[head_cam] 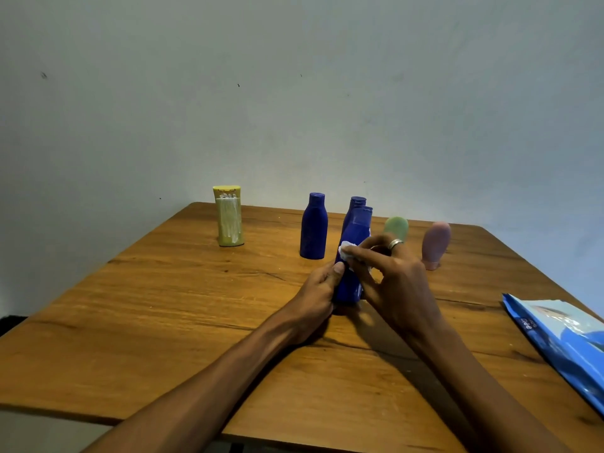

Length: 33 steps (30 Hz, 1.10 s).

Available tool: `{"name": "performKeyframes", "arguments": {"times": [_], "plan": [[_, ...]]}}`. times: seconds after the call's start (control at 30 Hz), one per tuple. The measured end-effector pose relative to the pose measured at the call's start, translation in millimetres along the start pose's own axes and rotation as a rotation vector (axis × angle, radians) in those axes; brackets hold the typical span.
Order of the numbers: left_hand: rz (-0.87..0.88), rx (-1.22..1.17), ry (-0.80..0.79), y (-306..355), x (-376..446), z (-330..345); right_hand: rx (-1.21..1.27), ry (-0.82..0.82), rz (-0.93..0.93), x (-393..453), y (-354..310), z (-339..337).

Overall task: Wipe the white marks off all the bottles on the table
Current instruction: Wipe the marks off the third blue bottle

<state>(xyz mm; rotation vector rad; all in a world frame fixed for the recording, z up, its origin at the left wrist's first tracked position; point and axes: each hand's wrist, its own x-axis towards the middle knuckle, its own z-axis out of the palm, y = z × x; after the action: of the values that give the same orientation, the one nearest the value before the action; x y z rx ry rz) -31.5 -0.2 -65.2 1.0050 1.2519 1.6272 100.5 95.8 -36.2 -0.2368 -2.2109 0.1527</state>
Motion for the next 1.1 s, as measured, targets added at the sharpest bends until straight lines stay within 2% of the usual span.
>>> {"name": "performKeyframes", "arguments": {"times": [0.13, 0.3, 0.5, 0.73, 0.9, 1.1], "plan": [[-0.014, 0.003, -0.012, 2, -1, 1, -0.065, 0.077, -0.011, 23, 3, -14], [-0.018, 0.038, -0.006, 2, 1, 0, -0.049, 0.214, 0.102, 38, 1, -21], [0.003, 0.123, 0.033, 0, 1, 1, -0.085, 0.012, -0.014, 32, -2, -11], [0.005, 0.039, 0.023, 3, -2, 2, -0.011, 0.283, 0.156, 39, 3, -17], [-0.032, 0.01, -0.025, 4, -4, 3, 0.227, 0.31, 0.213, 22, 13, -8], [-0.051, -0.002, -0.067, 3, -6, 2, 0.151, 0.341, 0.108, 30, 5, -14]]}}
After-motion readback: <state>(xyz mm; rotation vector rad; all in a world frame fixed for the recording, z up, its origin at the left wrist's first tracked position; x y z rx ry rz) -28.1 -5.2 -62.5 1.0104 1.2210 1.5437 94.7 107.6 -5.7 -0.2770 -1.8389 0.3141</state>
